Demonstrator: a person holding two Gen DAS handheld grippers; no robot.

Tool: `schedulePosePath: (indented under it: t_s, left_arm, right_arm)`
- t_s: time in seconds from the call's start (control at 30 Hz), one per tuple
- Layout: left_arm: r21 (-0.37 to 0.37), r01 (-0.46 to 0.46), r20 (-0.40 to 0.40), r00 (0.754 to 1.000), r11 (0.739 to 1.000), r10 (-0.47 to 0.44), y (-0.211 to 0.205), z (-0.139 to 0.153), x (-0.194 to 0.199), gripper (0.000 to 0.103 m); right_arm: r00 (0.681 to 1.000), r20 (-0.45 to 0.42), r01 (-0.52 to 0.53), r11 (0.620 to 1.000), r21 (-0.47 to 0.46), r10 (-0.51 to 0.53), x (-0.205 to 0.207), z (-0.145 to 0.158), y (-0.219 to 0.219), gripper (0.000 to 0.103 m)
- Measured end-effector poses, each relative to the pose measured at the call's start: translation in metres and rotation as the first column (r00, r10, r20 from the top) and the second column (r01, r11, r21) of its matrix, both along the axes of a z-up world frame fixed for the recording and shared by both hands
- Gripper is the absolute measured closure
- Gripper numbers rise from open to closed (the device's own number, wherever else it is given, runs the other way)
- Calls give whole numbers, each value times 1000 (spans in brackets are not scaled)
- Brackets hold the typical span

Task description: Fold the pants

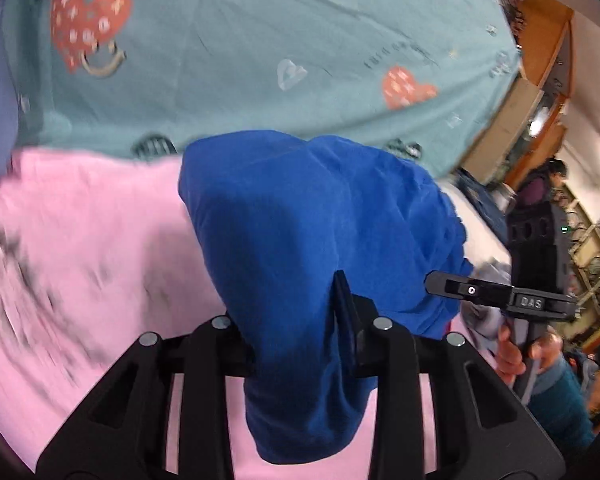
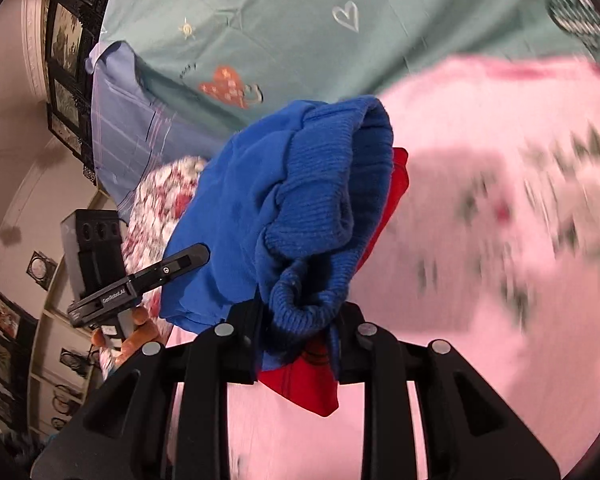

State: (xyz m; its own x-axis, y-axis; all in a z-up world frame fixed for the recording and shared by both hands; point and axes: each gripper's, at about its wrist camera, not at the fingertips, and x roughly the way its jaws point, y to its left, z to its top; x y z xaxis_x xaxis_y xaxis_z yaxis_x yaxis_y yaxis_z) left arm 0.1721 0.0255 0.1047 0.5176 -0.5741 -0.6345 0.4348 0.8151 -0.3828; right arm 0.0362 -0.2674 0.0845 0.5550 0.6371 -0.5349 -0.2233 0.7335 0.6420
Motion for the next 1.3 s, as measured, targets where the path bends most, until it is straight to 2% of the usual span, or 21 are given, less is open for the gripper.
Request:
schedulePosePath:
  t_s: [0.07,0.17,0.3,0.37,0.4,0.43,0.47,0.5,0.53,0.6,0.67,0.77,0.83,0.87,0.9,0.93,1.0,1.07,1.1,1.17,1.3]
  left_arm:
    - [34,-50,6,999,998,50,3,-4,42,71]
    - [77,-144,-29,989,987,147,12,-28,99,71]
    - [136,-220,-117,965,966,236,24,-85,148,68]
    - [174,-250,-128,953,952,274,26,-107,158,50]
    - [188,-271,-110,949,944,294,28,-114,159,24]
    - [206,-300,-86,943,932,322,32,-119,159,5]
    - [204,-315,-77,939,927,336,36,-121,159,2]
    - [188,-310,-89,940,932,330,41,-123,160,2]
    - [176,-305,-109,939,936,327,46,-124,160,2]
    - [181,-326,-127,928,928,351,54,-120,155,2]
    - [214,-364,-93,916,907,390,61,-108,141,2]
    - [215,-430,-6,897,877,442,72,-78,105,2]
    - [226,-459,65,887,859,457,64,-55,76,2]
    - [235,-466,112,885,853,453,58,-44,51,2]
    - [235,-470,142,883,851,448,50,-37,35,2]
    - [248,-474,174,880,845,443,43,-31,14,2]
    - [293,-491,256,867,820,428,21,-24,-29,2]
    - [331,-504,339,853,798,398,-2,-24,-71,2]
    - [341,-500,374,849,796,374,-13,-25,-91,2]
    - [339,-507,411,838,793,360,-27,-25,-117,2]
    - [317,-491,410,842,811,350,-38,-23,-158,2]
  right_arm:
    - [999,33,19,999,-36,-18,48,9,9,78]
    - [998,29,60,996,-60,-58,111,1,22,78]
    - [995,-8,97,988,-118,-99,179,-36,46,78]
    - [992,-46,106,983,-153,-114,201,-60,55,76]
    - [990,-66,110,979,-173,-123,207,-71,59,75]
    - [983,-103,129,970,-204,-153,213,-87,60,67]
    - [975,-132,145,963,-227,-178,217,-100,61,58]
    - [977,-122,146,965,-220,-175,216,-105,60,55]
    - [981,-83,154,961,-230,-177,212,-102,59,47]
    - [980,-105,143,964,-226,-170,209,-99,53,44]
    - [972,-131,167,963,-211,-197,198,-86,41,44]
    - [972,-55,202,937,-284,-226,166,-49,29,40]
    - [969,51,240,885,-398,-240,136,-23,27,34]
    - [964,128,266,846,-462,-233,113,-8,31,23]
    - [958,189,284,814,-506,-217,93,0,36,16]
    - [943,270,317,764,-562,-193,66,9,43,7]
    - [901,412,384,693,-610,-136,10,15,55,5]
    - [871,479,428,653,-625,-113,-28,9,65,4]
    - [860,497,445,650,-616,-118,-48,5,65,4]
    - [842,517,468,683,-561,-152,-82,-6,68,3]
    - [847,454,485,754,-443,-278,-116,-26,62,2]
